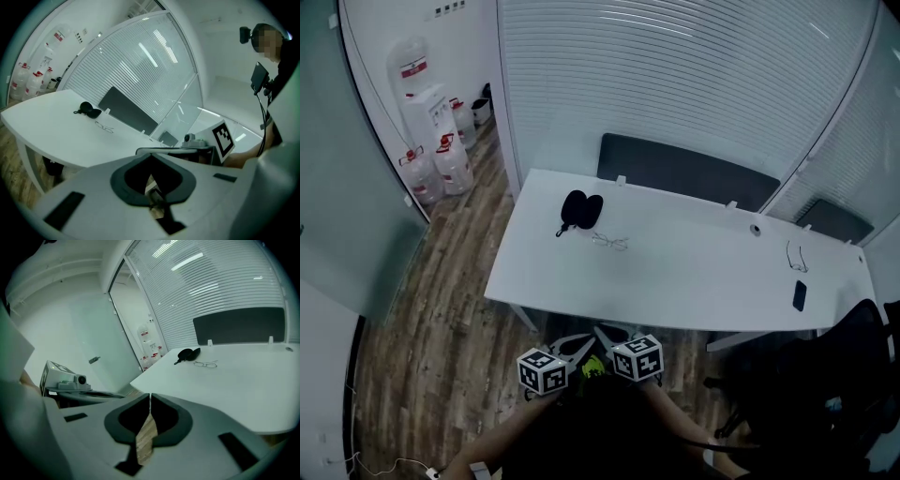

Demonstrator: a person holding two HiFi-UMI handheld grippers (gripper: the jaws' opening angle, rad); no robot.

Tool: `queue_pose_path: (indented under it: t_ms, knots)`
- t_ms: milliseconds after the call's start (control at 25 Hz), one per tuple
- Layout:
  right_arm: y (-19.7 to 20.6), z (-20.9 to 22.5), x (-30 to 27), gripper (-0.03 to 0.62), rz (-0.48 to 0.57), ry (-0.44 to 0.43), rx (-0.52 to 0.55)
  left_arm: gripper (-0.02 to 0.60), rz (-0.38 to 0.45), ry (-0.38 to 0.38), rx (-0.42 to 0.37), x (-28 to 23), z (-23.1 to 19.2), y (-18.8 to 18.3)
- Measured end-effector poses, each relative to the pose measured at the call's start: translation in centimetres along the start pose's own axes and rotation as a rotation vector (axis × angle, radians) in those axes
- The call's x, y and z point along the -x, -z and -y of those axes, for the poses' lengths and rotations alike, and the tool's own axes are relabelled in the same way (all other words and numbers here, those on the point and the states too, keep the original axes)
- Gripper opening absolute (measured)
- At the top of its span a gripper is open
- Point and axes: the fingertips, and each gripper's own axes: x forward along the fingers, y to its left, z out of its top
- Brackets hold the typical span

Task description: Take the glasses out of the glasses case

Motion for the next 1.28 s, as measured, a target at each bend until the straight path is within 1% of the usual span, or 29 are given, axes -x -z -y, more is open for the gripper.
queue_pose_path:
  t_ms: [360, 800, 1000, 1280]
  knots:
    - [4.0, -3.7, 2.4, 0.025, 0.002, 0.014, -0.020, 0.006, -0.011, 0.024, -0.005, 3.7, 2.8, 3.8]
    - [9.6, -6.5, 6.1, 0.021, -0.039, 0.057, -0.043, 0.006, -0.022, 0.060, 0.074, 6.4, 6.6, 9.2]
    - [10.3, -7.2, 6.5, 0.017, -0.027, 0.060, -0.039, 0.006, -0.031, 0.066, 0.067, 7.0, 7.0, 9.8]
    - [9.2, -7.2, 6.4, 0.015, -0.010, 0.026, 0.009, 0.006, -0.023, 0.054, 0.017, 6.8, 7.1, 8.9]
